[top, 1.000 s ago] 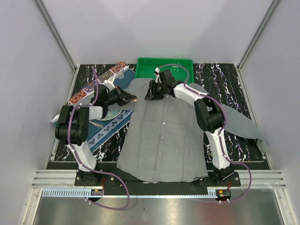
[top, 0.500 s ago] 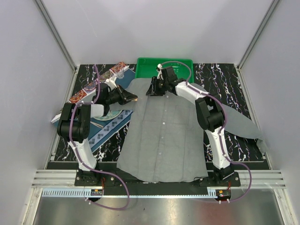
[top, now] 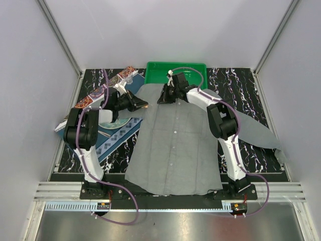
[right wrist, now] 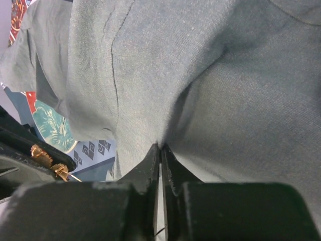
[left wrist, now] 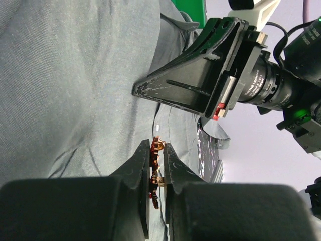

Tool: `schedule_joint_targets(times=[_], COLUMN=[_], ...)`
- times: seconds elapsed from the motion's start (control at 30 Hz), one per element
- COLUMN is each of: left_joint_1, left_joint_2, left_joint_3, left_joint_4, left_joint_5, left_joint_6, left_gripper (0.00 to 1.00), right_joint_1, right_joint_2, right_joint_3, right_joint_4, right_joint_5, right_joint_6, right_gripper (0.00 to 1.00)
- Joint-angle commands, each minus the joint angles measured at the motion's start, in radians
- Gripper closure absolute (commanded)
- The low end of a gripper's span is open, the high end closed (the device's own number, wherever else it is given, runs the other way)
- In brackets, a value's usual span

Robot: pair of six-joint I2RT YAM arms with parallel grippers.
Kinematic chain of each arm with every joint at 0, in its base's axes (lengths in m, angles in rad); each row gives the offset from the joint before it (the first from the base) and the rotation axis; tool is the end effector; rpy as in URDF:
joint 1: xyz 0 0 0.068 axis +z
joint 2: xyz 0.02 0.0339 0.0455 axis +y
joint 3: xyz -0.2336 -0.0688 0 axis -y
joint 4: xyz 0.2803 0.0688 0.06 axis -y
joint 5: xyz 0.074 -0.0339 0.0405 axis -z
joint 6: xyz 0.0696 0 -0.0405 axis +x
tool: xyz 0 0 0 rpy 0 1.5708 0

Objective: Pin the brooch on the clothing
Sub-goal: Position the brooch on the flattened clothing.

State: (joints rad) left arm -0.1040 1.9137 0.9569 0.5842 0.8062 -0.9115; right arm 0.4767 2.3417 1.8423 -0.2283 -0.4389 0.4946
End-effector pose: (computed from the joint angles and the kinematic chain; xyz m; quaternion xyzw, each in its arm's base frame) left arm 0.4154 -0.0939 0.0945 -0.0950 0.7855 -0.5353 0.2957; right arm 0.4839 0.2832 0.1084 -0.0811 0.8913 0.3621 0.2605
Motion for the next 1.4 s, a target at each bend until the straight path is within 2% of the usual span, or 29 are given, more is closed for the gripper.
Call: schedule_joint_targets(times=[0.0,0.03,0.37,0.53,0.77,1.37], left_joint_1=[-0.006,-0.008,-0.022,-0.022,-0.022,-0.022], left_joint_2=[0.033,0.041,0.108,0.131,0.151,0.171], left_joint_3=[0.060,0.065,0.117,0.125,0.148,0.158], left_joint_4=[0.039,0.042,0.117,0.216,0.209,0.171], left_joint_5=[-0.010,-0.010,0.024,0.050,0.053,0.053], left_joint_6=[0.034,0.031,-0.024,-0.096,-0.099,-0.075], left_gripper=[1.00,1.00,1.00,1.00,1.00,1.00], right_joint_1=[-0.010,-0.010,-0.044,-0.055,-0.061,-0.072], right_joint_2=[-0.021,-0.025,-0.054,-0.051,-0.061,-0.079], right_joint_3=[0.032,0.028,-0.052,-0.071,-0.101,-0.141], right_joint_4=[0.041,0.044,0.164,0.219,0.323,0.374], right_joint_5=[-0.023,-0.027,-0.144,-0.213,-0.265,-0.291], right_joint_6=[0.007,0.012,0.067,0.093,0.147,0.190], right_gripper=[0.96,1.00,1.00,1.00,1.00,1.00])
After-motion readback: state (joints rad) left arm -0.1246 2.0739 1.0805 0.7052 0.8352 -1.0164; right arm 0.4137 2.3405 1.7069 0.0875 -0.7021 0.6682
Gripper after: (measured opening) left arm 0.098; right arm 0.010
